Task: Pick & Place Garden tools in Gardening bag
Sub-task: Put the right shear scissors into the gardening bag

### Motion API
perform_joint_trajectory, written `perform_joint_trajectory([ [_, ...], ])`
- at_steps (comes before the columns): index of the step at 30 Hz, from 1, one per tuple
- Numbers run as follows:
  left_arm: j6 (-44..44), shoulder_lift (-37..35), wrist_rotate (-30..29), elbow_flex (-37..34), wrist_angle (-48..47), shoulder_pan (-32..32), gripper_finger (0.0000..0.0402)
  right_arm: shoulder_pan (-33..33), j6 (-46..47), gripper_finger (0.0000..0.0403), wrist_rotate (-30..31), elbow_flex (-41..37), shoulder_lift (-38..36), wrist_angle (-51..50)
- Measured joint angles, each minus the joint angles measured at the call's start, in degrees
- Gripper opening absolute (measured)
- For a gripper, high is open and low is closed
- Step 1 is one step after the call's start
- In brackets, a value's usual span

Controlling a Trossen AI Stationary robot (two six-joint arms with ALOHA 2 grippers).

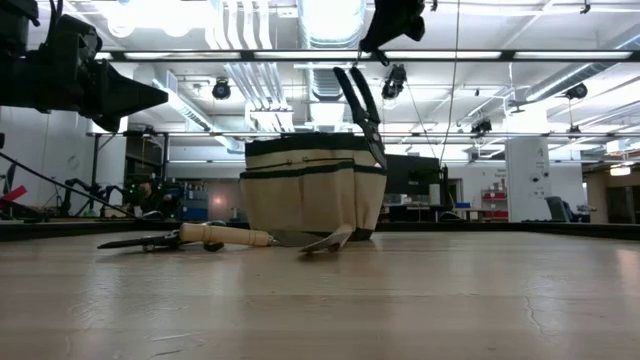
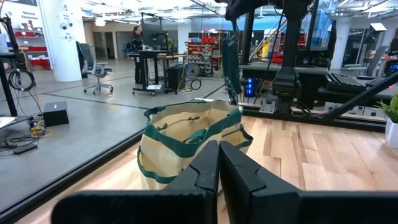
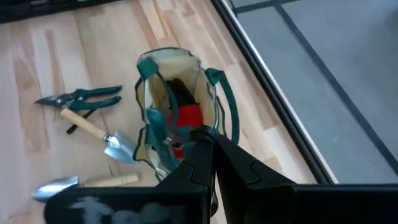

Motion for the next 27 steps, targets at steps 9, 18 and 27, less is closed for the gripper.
perform_joint_trajectory([
  [9, 0.0, 0.0, 0.0, 0.0, 0.0, 0.0, 0.0016, 2.5, -6.0, 0.0008, 3.1, -0.4, -0.1, 5.0],
  [18, 0.0, 0.0, 0.0, 0.0, 0.0, 0.0, 0.0018, 4.1, -8.1, 0.0008, 4.6, -3.2, -0.1, 5.2],
  [27, 0.0, 0.0, 0.0, 0.0, 0.0, 0.0, 0.0018, 7.9, -12.4, 0.0008, 8.7, -5.8, -0.7, 9.4],
])
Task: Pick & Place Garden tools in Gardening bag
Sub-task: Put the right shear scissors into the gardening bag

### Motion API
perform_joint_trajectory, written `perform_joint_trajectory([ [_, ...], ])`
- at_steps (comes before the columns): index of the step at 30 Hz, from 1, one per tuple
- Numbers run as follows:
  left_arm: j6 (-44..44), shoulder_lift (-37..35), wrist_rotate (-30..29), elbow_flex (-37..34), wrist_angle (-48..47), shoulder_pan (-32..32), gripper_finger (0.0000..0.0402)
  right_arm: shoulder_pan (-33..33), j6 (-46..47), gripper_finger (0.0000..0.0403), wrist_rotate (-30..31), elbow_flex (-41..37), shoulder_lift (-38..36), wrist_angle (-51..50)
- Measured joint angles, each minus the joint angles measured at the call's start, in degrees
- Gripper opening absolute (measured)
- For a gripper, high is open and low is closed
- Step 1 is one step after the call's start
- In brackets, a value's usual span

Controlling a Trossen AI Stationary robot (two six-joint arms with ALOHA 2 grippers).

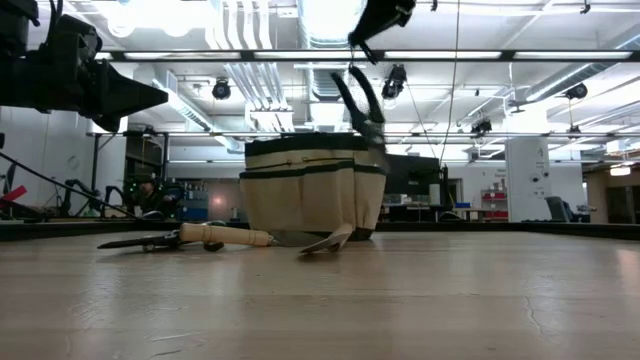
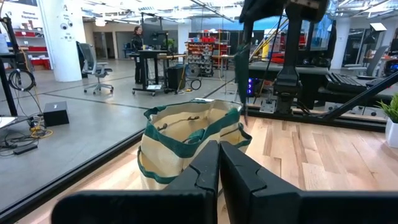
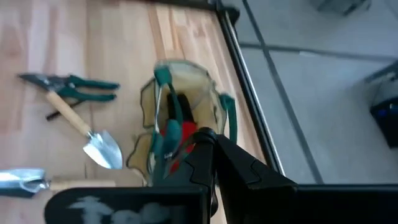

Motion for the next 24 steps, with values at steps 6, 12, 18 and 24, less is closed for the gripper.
perform_joint_trajectory([
  [6, 0.0, 0.0, 0.0, 0.0, 0.0, 0.0, 0.0016, 3.0, -1.1, 0.0008, 2.0, -1.5, -3.0, 1.5],
  [12, 0.0, 0.0, 0.0, 0.0, 0.0, 0.0, 0.0018, 4.8, 0.3, 0.0008, 4.9, -7.3, -7.7, 2.2],
  [18, 0.0, 0.0, 0.0, 0.0, 0.0, 0.0, 0.0017, 5.8, 5.1, 0.0008, 5.0, -14.5, -14.7, 1.8],
  [24, 0.0, 0.0, 0.0, 0.0, 0.0, 0.0, 0.0018, 5.3, 6.0, 0.0008, 7.5, -21.1, -20.1, 4.7],
])
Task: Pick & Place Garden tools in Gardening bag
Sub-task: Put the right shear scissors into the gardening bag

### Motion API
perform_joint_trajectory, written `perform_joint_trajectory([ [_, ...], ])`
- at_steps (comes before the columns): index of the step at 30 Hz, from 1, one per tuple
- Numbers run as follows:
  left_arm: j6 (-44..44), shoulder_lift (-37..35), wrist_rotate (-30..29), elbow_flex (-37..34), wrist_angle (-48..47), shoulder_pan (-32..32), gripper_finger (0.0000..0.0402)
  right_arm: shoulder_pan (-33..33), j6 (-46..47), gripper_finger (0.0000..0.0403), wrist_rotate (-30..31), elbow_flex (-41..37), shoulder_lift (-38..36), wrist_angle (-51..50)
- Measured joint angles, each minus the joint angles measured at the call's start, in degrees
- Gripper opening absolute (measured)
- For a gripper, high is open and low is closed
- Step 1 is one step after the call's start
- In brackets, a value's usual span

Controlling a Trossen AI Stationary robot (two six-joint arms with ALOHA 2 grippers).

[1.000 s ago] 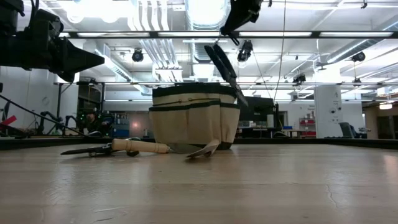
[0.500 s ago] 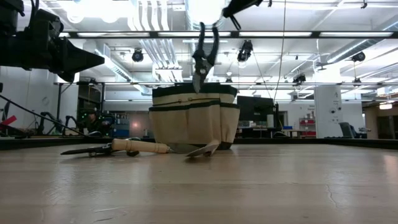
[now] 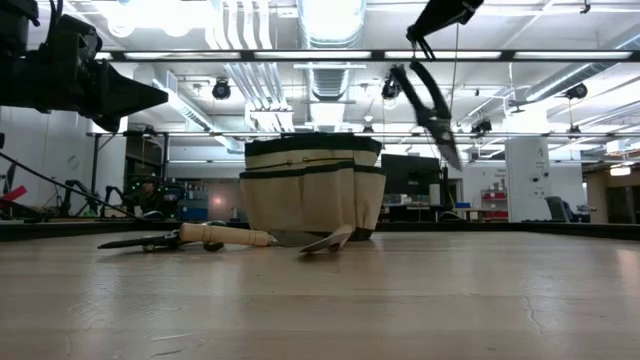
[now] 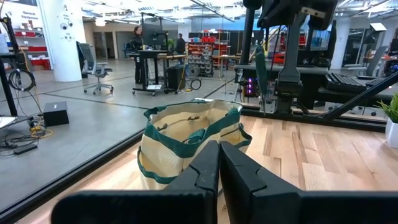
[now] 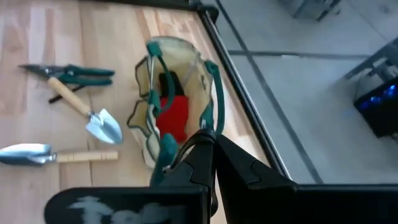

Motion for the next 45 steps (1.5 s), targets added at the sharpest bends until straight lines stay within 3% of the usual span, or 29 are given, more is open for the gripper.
perform_joint_trajectory([
  [11, 0.0, 0.0, 0.0, 0.0, 0.0, 0.0, 0.0018, -6.7, -16.7, 0.0008, 0.2, -7.4, 0.4, 25.7],
  [20, 0.0, 0.0, 0.0, 0.0, 0.0, 0.0, 0.0018, -9.9, -19.9, 0.0008, -0.1, -8.1, 0.0, 24.9],
  [32, 0.0, 0.0, 0.0, 0.0, 0.0, 0.0, 0.0018, -10.4, -15.3, 0.0008, 0.1, -5.3, -0.8, 13.3],
  [45, 0.0, 0.0, 0.0, 0.0, 0.0, 0.0, 0.0018, -12.6, -20.2, 0.0008, -2.4, -7.7, 3.7, 30.1],
])
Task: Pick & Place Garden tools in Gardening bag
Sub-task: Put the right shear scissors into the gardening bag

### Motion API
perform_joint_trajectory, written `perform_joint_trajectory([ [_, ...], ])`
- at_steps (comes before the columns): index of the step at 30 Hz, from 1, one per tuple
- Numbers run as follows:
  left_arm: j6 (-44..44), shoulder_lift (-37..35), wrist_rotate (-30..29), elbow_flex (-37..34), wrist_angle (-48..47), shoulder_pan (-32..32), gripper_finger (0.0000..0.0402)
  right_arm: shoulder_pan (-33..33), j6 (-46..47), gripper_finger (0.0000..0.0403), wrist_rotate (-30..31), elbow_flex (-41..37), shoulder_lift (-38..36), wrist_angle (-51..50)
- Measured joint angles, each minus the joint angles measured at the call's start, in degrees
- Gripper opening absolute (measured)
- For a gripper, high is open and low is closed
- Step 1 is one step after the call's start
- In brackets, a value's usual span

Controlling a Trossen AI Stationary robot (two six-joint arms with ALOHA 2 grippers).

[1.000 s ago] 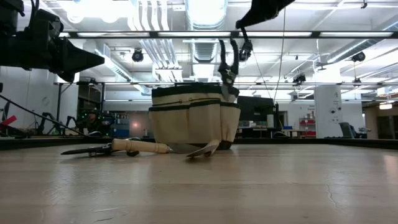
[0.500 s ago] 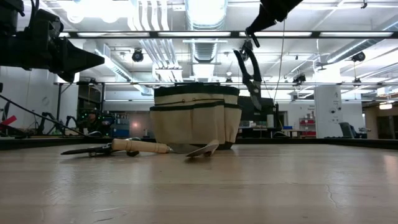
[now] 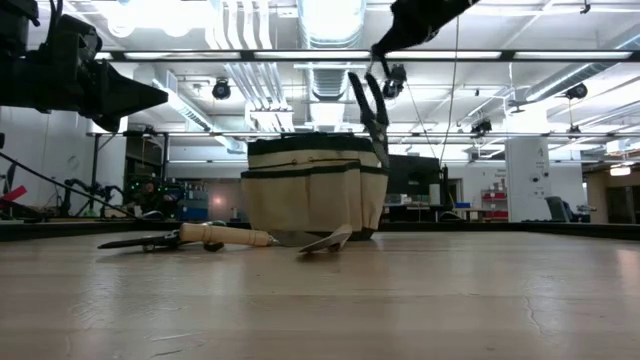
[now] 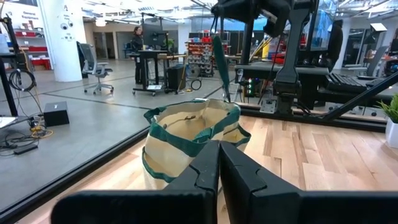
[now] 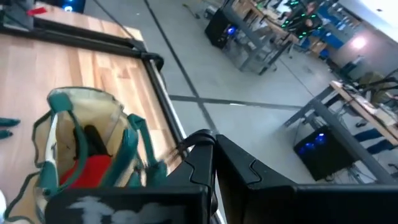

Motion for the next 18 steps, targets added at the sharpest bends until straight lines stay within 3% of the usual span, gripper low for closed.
perform_joint_trajectory([
  [9, 0.0, 0.0, 0.0, 0.0, 0.0, 0.0, 0.0018, -0.7, -0.9, 0.0008, -2.4, -0.5, 3.8, 5.4],
  [18, 0.0, 0.0, 0.0, 0.0, 0.0, 0.0, 0.0017, -0.7, -2.0, 0.0008, -5.8, -0.8, 2.7, 8.9],
])
